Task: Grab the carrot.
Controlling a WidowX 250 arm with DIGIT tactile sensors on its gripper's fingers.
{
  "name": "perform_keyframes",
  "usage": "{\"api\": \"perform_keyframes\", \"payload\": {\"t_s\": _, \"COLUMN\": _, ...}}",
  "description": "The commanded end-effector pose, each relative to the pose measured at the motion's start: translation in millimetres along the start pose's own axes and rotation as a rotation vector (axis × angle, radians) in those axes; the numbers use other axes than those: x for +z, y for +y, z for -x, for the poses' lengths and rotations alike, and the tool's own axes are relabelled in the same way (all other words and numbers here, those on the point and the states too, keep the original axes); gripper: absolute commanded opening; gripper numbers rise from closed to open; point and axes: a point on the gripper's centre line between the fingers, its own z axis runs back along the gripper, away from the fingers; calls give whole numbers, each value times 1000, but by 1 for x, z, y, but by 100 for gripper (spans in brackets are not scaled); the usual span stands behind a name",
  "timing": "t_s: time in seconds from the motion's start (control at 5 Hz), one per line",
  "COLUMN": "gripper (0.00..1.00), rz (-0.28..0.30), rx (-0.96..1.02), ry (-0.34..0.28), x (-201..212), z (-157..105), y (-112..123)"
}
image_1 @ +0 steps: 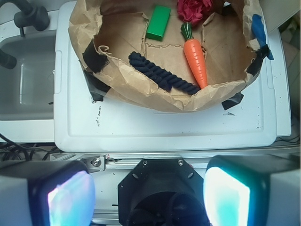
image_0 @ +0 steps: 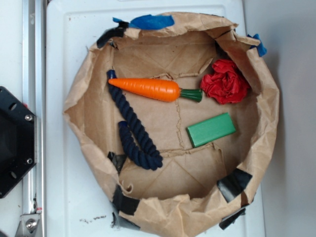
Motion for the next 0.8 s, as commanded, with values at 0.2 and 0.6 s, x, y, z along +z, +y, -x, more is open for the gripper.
{"api": "perform_keyframes", "payload": {"t_s": 0.2, "gripper": 100, "rz": -47, "rx": -131, "ry": -21, "x": -11, "z": -50, "y": 5}}
{"api": "perform_keyframes", "payload": {"t_s": 0.6, "gripper": 100, "rz": -38, "rx": -261, "ry": -24, "x": -46, "z": -131, "y": 25}}
